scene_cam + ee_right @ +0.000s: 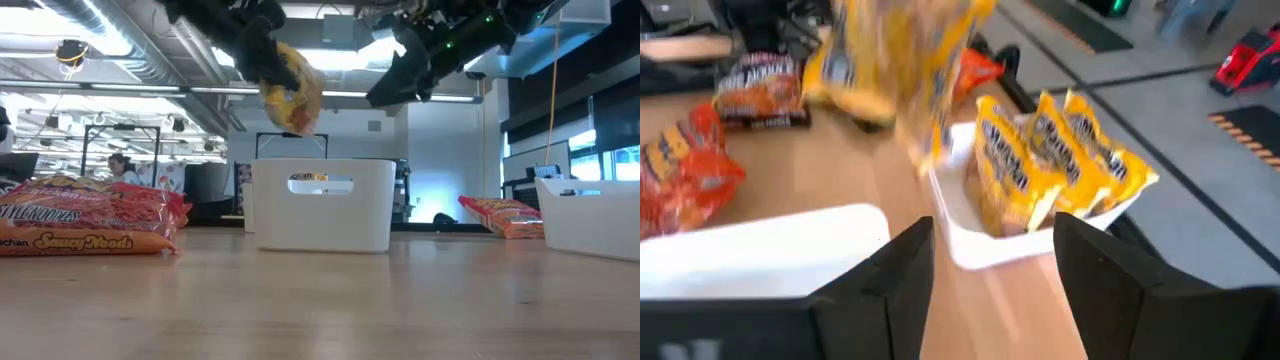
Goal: Sort Maruchan noodles
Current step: Put the yellow noodle pack into the top white bin
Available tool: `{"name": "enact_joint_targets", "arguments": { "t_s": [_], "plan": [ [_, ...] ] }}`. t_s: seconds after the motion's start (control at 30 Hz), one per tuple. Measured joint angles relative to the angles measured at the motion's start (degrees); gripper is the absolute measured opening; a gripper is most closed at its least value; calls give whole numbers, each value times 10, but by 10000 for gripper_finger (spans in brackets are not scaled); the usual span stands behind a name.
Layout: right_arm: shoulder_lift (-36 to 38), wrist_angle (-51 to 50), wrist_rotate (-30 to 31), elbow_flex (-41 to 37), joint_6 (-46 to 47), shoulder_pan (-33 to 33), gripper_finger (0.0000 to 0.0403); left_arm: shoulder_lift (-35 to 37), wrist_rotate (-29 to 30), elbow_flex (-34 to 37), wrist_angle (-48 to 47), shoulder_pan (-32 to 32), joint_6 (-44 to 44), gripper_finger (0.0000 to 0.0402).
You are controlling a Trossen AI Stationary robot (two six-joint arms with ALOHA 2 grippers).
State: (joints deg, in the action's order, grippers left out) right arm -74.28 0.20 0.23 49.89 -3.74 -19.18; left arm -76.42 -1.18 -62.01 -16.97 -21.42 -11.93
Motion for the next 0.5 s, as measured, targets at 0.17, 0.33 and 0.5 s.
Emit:
{"name": "enact_joint_targets", "arguments": {
  "t_s": [0.17,0.33,0.5],
  "plan": [
    [0,-39,8,0,-13,0,183,-35,21,-100,-149,-28,-80,151],
    [0,-52,8,0,-13,0,177,-102,21,-198,-280,-55,-128,147],
    [0,-64,8,0,-17,0,177,-184,18,-296,-400,-66,-186,139]
  ]
}}
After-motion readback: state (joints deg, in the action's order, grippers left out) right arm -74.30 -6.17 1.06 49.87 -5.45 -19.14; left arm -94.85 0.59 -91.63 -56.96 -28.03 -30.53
